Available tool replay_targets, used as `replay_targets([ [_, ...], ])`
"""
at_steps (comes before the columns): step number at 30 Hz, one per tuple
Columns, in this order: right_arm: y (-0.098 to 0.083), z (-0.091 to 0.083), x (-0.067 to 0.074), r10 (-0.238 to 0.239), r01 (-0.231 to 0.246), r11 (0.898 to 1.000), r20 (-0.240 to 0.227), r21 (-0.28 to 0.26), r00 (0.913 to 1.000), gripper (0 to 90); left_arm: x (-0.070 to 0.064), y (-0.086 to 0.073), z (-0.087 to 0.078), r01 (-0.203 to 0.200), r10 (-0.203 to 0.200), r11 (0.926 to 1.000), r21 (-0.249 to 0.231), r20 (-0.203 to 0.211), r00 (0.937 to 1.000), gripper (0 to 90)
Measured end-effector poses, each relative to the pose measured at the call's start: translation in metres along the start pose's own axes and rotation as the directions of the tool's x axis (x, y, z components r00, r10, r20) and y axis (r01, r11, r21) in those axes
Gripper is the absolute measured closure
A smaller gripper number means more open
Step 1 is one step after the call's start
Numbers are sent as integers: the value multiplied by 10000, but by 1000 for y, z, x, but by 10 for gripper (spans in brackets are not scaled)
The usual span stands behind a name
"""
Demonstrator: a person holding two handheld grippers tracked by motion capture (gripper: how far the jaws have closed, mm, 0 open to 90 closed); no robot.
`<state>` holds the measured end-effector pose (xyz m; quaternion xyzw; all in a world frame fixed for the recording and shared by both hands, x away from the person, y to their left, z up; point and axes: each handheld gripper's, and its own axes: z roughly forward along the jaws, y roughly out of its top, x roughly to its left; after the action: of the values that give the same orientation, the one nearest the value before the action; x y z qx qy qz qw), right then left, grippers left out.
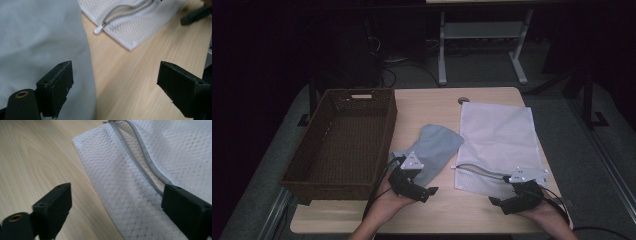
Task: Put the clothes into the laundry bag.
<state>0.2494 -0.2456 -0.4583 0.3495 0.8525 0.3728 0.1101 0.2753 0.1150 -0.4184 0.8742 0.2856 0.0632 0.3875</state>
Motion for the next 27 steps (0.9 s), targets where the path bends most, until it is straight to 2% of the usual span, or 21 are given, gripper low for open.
replay_targets([
  [3,1,-2,-2,63,-63,10000,37,0,10000,195,0,-7,0,84,-84,9998,-156,-16,10000,129],
  [8,1,-14,-12,235,-229,9992,178,-335,9996,484,-1,-17,5,-20,20,10000,59,-92,10000,129],
  [13,-10,-24,-24,514,-515,9987,596,-2,9969,735,1,-18,6,67,-66,9999,122,-98,9999,130],
  [16,-14,-26,-29,337,-364,9987,727,357,9968,829,2,-19,7,117,-115,9998,170,-108,9999,131],
  [19,-18,-27,-33,194,-263,9969,917,745,9956,896,3,-20,9,129,-127,9996,236,-62,9999,131],
  [27,-22,-23,-39,272,-364,9937,869,1057,9958,898,3,-22,12,106,-106,9993,347,13,9999,131],
])
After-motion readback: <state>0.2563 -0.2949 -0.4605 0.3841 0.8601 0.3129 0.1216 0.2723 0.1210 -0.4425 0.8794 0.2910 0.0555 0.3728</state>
